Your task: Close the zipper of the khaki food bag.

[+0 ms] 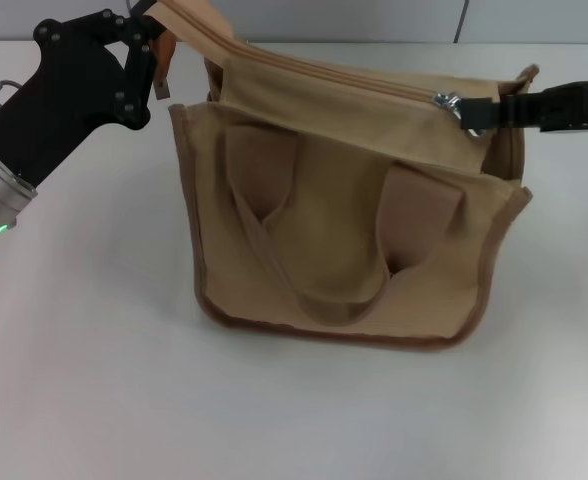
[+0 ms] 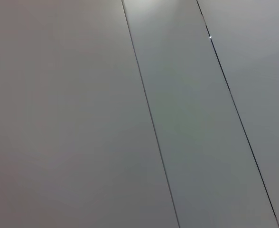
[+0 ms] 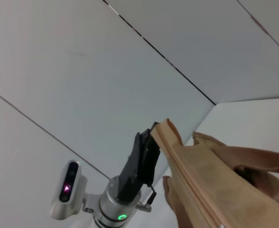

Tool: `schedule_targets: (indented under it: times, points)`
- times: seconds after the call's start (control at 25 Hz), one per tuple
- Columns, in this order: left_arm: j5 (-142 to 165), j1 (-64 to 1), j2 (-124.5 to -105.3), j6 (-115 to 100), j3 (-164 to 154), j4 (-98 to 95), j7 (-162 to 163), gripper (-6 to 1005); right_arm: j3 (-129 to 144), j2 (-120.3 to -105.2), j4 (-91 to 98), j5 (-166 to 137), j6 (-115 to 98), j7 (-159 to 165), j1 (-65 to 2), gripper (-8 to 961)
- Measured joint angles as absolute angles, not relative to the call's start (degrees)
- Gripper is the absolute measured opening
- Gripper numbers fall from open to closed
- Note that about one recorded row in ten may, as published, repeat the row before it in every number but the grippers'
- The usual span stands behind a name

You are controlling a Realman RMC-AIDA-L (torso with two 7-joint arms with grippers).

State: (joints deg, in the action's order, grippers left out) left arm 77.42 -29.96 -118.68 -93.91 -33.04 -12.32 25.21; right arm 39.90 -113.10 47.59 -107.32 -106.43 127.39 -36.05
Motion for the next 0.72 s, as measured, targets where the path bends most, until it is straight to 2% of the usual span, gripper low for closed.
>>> schedule_targets:
  times: [0.72]
  points:
    - [76.94,-30.02,-118.75,-92.81,-33.06,-12.39,25.58,9,39.11,-111.78,47.26,-107.18,-107.98,124.91,-32.72,56]
